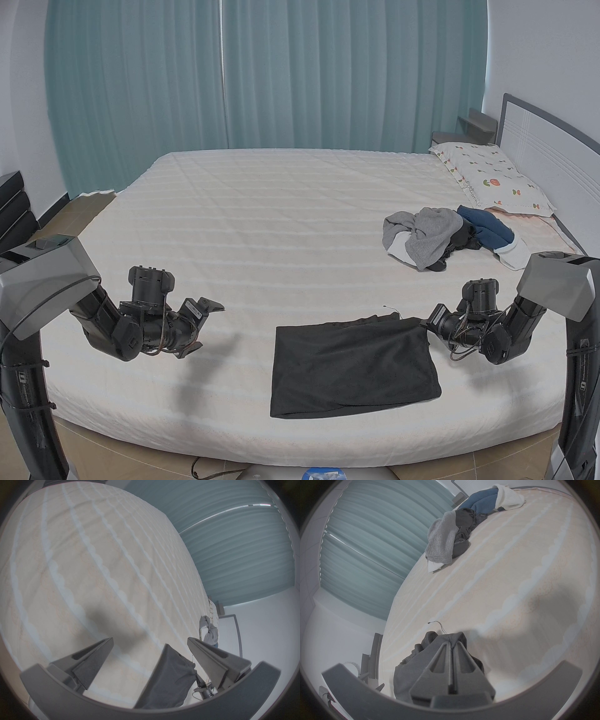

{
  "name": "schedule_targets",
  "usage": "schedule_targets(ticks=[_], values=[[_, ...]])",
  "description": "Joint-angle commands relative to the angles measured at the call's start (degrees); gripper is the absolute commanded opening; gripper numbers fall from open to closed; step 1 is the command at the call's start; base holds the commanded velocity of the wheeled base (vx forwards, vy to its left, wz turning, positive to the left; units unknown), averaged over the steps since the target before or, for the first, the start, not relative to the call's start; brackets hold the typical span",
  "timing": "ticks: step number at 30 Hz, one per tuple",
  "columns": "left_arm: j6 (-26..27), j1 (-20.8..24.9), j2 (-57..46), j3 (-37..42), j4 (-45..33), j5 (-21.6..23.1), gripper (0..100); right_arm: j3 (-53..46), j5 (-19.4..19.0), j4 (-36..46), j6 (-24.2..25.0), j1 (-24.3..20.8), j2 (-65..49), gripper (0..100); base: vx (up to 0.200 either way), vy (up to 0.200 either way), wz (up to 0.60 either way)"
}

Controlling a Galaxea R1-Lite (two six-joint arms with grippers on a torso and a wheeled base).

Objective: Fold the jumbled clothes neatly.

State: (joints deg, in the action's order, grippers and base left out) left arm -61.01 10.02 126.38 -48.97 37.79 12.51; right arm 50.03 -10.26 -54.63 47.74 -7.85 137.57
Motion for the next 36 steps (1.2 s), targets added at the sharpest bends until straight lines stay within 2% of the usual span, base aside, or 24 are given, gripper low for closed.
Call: schedule_targets(ticks=[1,6,14,17,22,36], values=[[0.02,3.60,-0.43,0.28,0.09,-0.47,100,-1.34,-0.11,-2.15,0.07,-0.59,0.07,0,0.000,0.000,0.00],[0.90,7.65,0.18,-0.16,0.09,-3.72,100,-3.62,-0.11,-5.32,-0.01,-1.73,0.51,0,0.000,0.000,0.00],[9.07,11.69,4.31,-4.56,3.17,-6.18,100,-4.06,-0.11,-5.75,0.16,-2.26,-0.02,0,0.000,0.000,0.00],[9.25,14.33,6.77,-6.93,3.25,-7.15,100,-3.98,-0.02,-5.84,0.51,-2.08,-0.02,0,0.000,0.000,0.00],[8.89,15.99,9.76,-10.44,3.25,-7.50,100,-3.80,0.42,-5.93,0.87,-1.55,-0.20,0,0.000,0.000,0.00],[9.33,16.96,14.16,-15.72,2.64,-7.76,100,-4.15,0.95,-7.42,0.87,-1.55,-0.20,0,0.000,0.000,0.00]])
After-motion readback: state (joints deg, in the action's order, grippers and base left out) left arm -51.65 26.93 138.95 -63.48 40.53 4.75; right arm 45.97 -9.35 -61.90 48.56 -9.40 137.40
